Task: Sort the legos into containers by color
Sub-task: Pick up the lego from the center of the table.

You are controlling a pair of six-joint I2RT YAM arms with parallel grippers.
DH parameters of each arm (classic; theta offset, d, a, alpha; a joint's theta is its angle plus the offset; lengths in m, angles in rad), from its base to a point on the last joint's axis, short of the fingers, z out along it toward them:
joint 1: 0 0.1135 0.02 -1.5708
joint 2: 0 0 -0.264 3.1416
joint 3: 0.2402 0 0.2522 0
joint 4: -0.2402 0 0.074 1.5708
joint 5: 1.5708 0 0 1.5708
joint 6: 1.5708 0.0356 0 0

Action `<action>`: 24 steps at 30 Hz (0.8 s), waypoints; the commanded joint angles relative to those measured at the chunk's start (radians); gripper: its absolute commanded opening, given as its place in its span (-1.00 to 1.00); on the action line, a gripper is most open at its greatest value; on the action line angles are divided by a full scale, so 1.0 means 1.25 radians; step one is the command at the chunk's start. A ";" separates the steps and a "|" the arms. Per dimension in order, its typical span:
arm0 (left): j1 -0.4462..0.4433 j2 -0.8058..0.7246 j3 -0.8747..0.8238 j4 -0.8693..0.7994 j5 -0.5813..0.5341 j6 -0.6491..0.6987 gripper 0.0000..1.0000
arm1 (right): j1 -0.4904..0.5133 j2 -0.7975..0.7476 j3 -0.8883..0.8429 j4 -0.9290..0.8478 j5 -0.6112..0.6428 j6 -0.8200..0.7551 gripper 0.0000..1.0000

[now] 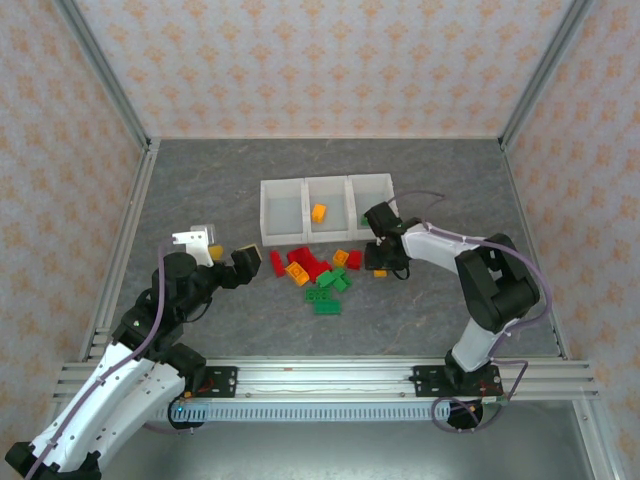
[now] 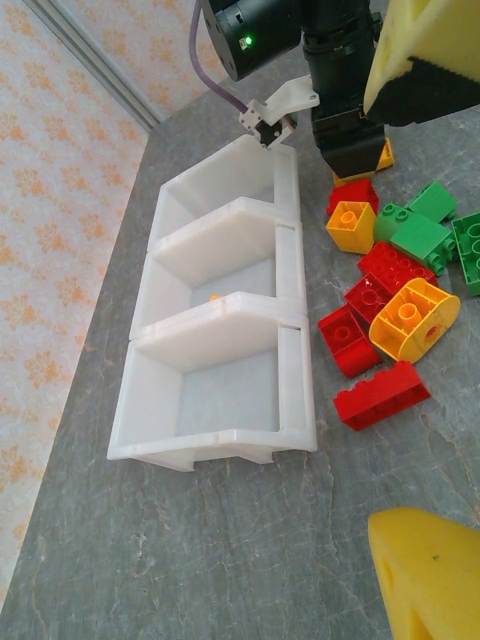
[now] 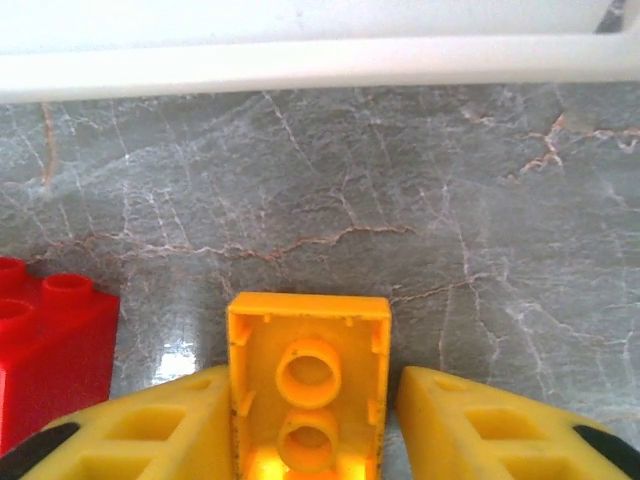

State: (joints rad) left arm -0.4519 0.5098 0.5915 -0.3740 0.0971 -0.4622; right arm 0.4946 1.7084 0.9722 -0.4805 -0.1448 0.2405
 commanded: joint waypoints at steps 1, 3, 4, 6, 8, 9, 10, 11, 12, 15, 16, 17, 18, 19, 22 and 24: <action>-0.006 -0.005 -0.009 0.024 0.005 0.019 0.98 | -0.007 0.023 -0.035 -0.028 0.073 0.019 -0.11; -0.006 -0.009 -0.010 0.023 0.005 0.019 0.98 | -0.007 0.035 -0.038 -0.026 0.068 0.026 -0.13; -0.006 -0.010 -0.009 0.023 0.003 0.019 0.98 | -0.007 0.040 -0.040 -0.027 0.066 0.030 -0.13; -0.006 -0.013 -0.011 0.024 0.004 0.019 0.98 | -0.005 0.042 -0.051 -0.024 0.065 0.036 -0.16; -0.006 -0.014 -0.011 0.024 0.004 0.019 0.98 | -0.005 0.033 -0.064 -0.017 0.068 0.043 -0.25; -0.006 -0.014 -0.011 0.024 0.005 0.019 0.98 | -0.005 0.028 -0.067 -0.016 0.068 0.046 -0.31; -0.006 -0.014 -0.010 0.024 0.005 0.019 0.98 | -0.005 0.022 -0.069 -0.016 0.068 0.049 -0.36; -0.006 -0.015 -0.010 0.024 0.006 0.019 0.98 | -0.005 0.015 -0.069 -0.017 0.068 0.051 -0.41; -0.006 -0.016 -0.011 0.024 0.006 0.019 0.98 | -0.005 0.007 -0.067 -0.019 0.067 0.054 -0.42; -0.006 -0.019 -0.009 0.024 0.008 0.019 0.98 | -0.005 -0.018 -0.058 -0.023 0.056 0.066 -0.49; -0.005 -0.020 -0.010 0.024 0.009 0.018 0.98 | -0.005 -0.027 -0.054 -0.025 0.052 0.072 -0.51; -0.007 -0.022 -0.009 0.025 0.011 0.019 0.98 | -0.004 -0.041 -0.048 -0.028 0.052 0.080 -0.52; -0.006 -0.025 -0.011 0.026 0.011 0.019 0.98 | -0.002 -0.053 -0.044 -0.030 0.052 0.085 -0.54; -0.006 -0.027 -0.012 0.028 0.009 0.019 0.98 | -0.002 -0.069 -0.038 -0.033 0.053 0.091 -0.55; -0.006 -0.029 -0.013 0.028 0.007 0.018 0.98 | 0.001 -0.117 -0.019 -0.043 0.052 0.105 -0.58; -0.006 -0.025 -0.012 0.027 0.009 0.018 0.98 | 0.002 -0.147 -0.010 -0.039 0.042 0.110 -0.60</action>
State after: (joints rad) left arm -0.4519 0.4843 0.5842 -0.3698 0.0975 -0.4622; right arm 0.4946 1.5982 0.9352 -0.4973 -0.1192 0.3447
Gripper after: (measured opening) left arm 0.992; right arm 0.276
